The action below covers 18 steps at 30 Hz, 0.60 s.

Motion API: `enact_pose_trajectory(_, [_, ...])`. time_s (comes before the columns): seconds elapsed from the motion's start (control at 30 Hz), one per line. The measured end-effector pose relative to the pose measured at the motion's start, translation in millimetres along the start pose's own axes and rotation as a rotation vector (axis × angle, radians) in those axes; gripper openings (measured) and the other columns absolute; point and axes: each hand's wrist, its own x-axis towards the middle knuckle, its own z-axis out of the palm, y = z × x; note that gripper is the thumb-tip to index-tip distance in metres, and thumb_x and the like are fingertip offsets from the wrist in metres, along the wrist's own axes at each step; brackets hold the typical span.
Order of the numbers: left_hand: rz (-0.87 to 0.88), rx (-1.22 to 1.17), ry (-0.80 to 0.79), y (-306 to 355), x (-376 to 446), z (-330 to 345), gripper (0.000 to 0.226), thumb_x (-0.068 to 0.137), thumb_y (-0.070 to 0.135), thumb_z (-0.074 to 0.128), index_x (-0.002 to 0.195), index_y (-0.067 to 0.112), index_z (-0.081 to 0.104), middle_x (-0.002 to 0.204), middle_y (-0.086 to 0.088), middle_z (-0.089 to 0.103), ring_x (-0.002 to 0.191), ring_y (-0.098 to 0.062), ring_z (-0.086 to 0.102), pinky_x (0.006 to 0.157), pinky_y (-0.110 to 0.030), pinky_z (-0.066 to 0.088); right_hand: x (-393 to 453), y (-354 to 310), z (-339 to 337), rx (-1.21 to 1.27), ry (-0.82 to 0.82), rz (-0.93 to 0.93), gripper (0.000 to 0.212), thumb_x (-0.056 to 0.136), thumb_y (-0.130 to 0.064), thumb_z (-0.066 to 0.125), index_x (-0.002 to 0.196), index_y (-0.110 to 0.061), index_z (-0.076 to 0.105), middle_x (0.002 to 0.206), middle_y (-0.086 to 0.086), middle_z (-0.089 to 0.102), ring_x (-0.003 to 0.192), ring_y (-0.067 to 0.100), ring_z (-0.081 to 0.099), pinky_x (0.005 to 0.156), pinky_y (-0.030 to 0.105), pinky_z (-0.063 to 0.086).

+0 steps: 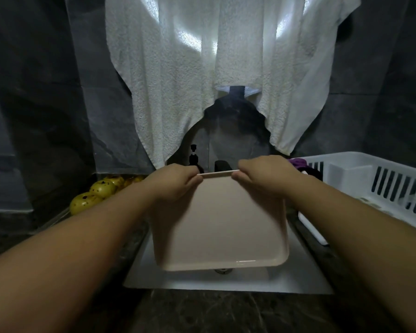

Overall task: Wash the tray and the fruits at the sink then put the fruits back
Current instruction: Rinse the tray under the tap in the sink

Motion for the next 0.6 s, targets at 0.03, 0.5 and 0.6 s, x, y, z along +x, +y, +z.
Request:
enact_pose_trajectory(0.03, [-0.03, 0.001, -0.016, -3.6, -1.8, 3.5, 0.027, 0.11, 0.044, 0.042, 0.092, 0.025, 0.05, 0.08, 0.006, 0.052, 0.08, -0.023, 0.056, 0.066, -0.037, 0.037, -5.8, 6.6, 0.2, 0.023, -0.021, 0.04, 0.035, 0.105, -0.058, 0.031, 0.092, -0.028, 0.042, 0.101, 0.006, 0.068, 0.091, 0.031, 0.062, 0.066, 0.037, 0.035])
enact_pose_trajectory(0.5, [-0.114, -0.329, 0.137, 30.7, 9.2, 5.9, 0.025, 0.11, 0.033, 0.047, 0.112, 0.011, 0.06, 0.103, -0.007, 0.066, 0.097, -0.025, 0.061, 0.071, -0.035, 0.039, 1.2, -14.8, -5.7, 0.505, 0.12, 0.243, 0.028, 0.107, -0.037, 0.044, 0.099, -0.013, 0.056, 0.104, 0.015, 0.067, 0.098, 0.034, 0.059, 0.073, 0.04, 0.038])
enact_pose_trajectory(0.6, [-0.11, -0.442, 0.175, 43.2, 16.3, 2.5, 0.028, 0.11, 0.033, 0.047, 0.122, 0.011, 0.06, 0.115, -0.007, 0.067, 0.107, -0.022, 0.061, 0.084, -0.034, 0.044, 13.4, -30.5, -13.1, 0.458, 0.169, 0.122, 0.03, 0.108, -0.038, 0.041, 0.109, -0.015, 0.06, 0.109, 0.01, 0.066, 0.102, 0.032, 0.06, 0.078, 0.041, 0.043])
